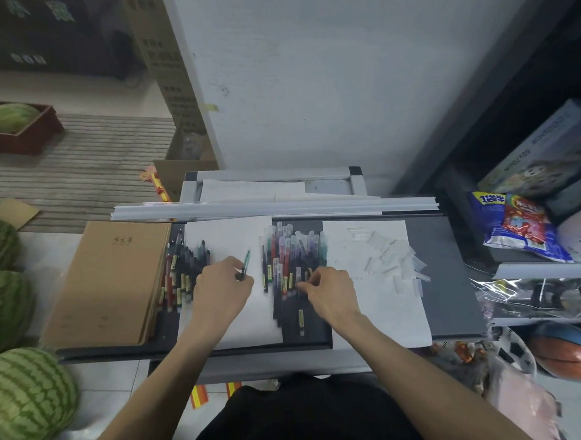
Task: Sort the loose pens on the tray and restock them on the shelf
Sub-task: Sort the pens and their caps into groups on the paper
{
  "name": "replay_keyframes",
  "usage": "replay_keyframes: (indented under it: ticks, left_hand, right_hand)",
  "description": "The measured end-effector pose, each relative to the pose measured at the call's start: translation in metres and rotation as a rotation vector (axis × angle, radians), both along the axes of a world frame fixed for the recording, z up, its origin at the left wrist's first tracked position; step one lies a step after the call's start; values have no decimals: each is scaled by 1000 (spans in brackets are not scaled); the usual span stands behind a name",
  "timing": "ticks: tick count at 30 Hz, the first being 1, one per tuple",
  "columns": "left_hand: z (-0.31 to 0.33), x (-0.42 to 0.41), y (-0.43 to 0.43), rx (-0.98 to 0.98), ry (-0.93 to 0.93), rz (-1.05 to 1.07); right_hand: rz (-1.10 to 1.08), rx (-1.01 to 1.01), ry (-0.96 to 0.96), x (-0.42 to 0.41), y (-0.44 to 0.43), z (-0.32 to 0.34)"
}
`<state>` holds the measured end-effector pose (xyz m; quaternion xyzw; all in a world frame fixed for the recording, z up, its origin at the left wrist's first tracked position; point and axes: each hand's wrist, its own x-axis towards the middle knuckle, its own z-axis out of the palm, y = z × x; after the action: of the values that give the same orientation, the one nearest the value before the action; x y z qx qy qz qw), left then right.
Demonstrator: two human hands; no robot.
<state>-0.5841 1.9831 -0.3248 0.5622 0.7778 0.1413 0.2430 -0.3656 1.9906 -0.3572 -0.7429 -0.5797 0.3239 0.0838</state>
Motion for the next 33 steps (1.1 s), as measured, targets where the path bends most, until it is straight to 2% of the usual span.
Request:
replay_keyframes:
  ticks: [4, 9, 12, 17, 22, 27, 33]
  left_hand:
    - [11, 24, -8, 14, -36, -155]
    - [19, 49, -13, 55, -72, -306]
    - [20, 61, -17, 56, -110, -369]
    - [23, 70, -24, 43, -135, -426]
    - [25, 70, -25, 20, -121, -430]
    - [28, 66, -26, 4, -127, -425]
    - [32, 63, -29, -16, -153, -402]
  right_hand:
    - [98, 42, -93, 10, -1, 8]
    - [213, 188, -195, 36, 3, 18]
    - [240, 252, -329, 65, 9, 18]
    - [275, 121, -590, 127, 18, 13]
    - [290, 60, -593, 161, 23, 0]
    - [331, 62, -588, 162, 33, -3]
    - [398, 95, -669, 159, 39, -6]
